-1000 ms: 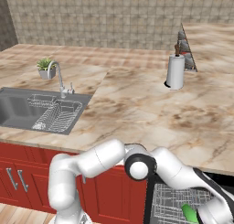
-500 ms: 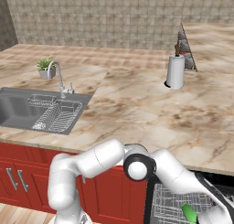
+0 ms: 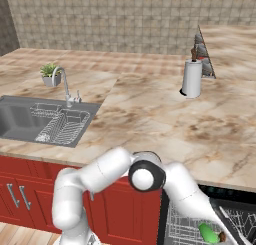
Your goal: Pick up the cup and bowl from the counter, place them in the dishwasher, and close the dishwasher door.
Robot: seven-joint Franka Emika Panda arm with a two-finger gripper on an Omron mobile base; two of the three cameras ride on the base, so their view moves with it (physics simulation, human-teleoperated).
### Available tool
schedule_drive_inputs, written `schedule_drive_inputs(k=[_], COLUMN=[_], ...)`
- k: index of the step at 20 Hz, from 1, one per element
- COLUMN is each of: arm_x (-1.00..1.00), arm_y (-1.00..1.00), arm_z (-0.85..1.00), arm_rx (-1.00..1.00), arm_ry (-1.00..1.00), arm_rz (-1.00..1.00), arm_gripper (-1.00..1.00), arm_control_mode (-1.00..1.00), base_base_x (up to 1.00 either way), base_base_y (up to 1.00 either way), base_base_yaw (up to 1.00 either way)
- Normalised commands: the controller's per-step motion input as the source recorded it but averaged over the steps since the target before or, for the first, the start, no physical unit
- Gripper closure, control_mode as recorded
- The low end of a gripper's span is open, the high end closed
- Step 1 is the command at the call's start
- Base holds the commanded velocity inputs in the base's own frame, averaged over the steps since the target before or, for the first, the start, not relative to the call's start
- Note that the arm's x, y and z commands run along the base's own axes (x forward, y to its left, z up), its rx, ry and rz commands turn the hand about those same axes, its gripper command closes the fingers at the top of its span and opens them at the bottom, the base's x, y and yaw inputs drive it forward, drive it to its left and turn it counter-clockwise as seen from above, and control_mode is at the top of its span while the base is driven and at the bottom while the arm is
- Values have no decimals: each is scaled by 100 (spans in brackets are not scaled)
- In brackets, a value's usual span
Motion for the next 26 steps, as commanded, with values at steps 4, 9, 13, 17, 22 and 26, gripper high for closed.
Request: schedule_drive_inputs(k=[4, 9, 13, 17, 22, 26], arm_x=[-27, 4, 10, 4, -1, -31], arm_y=[72, 4, -16, -13, 0, 12], arm_z=[13, 19, 52, 57, 22, -3], arm_rx=[-16, 1, 14, 17, 5, -7], arm_ry=[-3, 8, 21, 28, 21, 0], arm_rz=[1, 6, 12, 13, 17, 16], arm_gripper=[-100, -100, -100, -100, -100, -100], arm_control_mode=[-100, -100, -100, -100, -100, -100], base_base_x=[0, 0, 0, 0, 0, 0], base_base_y=[0, 0, 0, 0, 0, 0], base_base_yaw=[0, 0, 0, 0, 0, 0])
